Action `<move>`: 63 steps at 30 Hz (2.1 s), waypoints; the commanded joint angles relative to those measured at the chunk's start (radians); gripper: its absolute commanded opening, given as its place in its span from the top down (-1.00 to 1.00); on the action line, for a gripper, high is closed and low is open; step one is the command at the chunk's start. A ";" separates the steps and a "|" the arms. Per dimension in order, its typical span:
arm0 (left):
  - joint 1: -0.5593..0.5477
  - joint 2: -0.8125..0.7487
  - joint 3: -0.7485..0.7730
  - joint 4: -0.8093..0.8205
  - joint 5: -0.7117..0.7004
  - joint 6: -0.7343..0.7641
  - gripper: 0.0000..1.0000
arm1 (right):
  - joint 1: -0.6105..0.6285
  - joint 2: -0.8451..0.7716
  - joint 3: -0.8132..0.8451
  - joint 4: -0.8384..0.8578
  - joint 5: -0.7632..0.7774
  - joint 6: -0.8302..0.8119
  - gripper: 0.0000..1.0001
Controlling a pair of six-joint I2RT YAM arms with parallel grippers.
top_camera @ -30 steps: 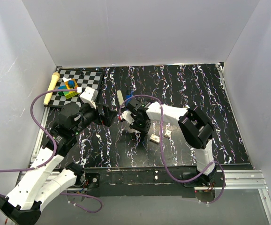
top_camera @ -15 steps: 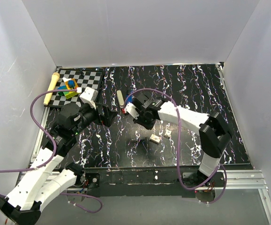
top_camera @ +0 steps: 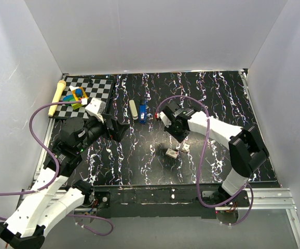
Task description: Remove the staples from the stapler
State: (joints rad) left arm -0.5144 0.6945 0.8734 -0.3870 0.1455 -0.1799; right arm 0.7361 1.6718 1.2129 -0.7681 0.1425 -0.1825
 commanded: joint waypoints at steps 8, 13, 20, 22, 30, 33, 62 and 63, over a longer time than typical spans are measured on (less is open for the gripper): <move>-0.001 -0.016 -0.004 0.013 0.011 0.000 -0.96 | -0.043 -0.027 -0.012 -0.043 0.065 0.133 0.60; -0.001 -0.015 -0.004 0.010 0.011 0.000 -0.96 | -0.053 -0.021 -0.027 -0.046 0.045 0.153 0.60; -0.001 -0.009 -0.004 0.011 0.009 0.002 -0.96 | -0.058 -0.014 -0.059 -0.033 0.035 0.175 0.60; -0.001 -0.004 -0.002 0.011 0.009 0.002 -0.96 | -0.058 -0.012 -0.065 -0.027 0.028 0.175 0.59; -0.001 0.007 -0.004 0.013 0.008 0.003 -0.96 | -0.064 0.006 -0.090 -0.023 0.023 0.210 0.59; -0.001 0.011 -0.002 0.011 0.009 0.003 -0.96 | -0.069 0.003 -0.096 -0.011 0.023 0.215 0.59; -0.001 0.036 -0.004 0.011 0.020 0.003 -0.96 | -0.087 0.002 -0.030 -0.011 0.104 0.244 0.10; -0.001 0.040 -0.001 0.011 0.026 0.005 -0.96 | -0.095 -0.007 -0.024 -0.014 0.114 0.245 0.08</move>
State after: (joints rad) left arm -0.5144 0.7242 0.8734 -0.3870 0.1478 -0.1799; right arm 0.6609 1.7081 1.1309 -0.7792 0.1932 0.0498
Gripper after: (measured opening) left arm 0.981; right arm 0.441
